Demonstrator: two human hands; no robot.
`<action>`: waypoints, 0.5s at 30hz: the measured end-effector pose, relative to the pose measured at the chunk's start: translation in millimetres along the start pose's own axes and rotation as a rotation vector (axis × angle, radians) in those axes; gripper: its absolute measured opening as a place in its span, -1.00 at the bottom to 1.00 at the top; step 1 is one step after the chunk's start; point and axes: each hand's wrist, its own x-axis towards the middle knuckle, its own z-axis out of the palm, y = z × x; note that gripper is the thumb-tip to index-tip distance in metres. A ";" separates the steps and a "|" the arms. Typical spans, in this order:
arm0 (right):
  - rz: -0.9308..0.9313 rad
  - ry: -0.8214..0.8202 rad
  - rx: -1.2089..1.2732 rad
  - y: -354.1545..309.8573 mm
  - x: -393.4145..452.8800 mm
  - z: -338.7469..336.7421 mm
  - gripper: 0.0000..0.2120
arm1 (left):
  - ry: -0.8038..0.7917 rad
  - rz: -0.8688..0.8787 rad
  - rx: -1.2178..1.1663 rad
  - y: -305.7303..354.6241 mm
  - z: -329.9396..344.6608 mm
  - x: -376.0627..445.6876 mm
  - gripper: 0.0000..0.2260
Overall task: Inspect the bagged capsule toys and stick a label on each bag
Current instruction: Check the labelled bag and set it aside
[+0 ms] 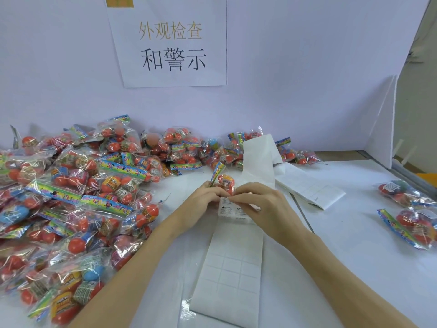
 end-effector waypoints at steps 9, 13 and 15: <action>0.217 0.033 0.290 -0.8 -0.8 4.5 -0.89 | 0.032 0.006 -0.034 -2.9 1.4 3.1 -0.63; 0.487 0.240 0.572 -5.9 3.3 1.5 -0.87 | 0.155 0.020 -0.106 -8.0 2.8 5.1 -0.67; 0.593 0.359 0.676 -2.9 6.1 -3.7 -0.91 | 0.260 0.068 -0.088 -10.8 4.5 5.7 -0.75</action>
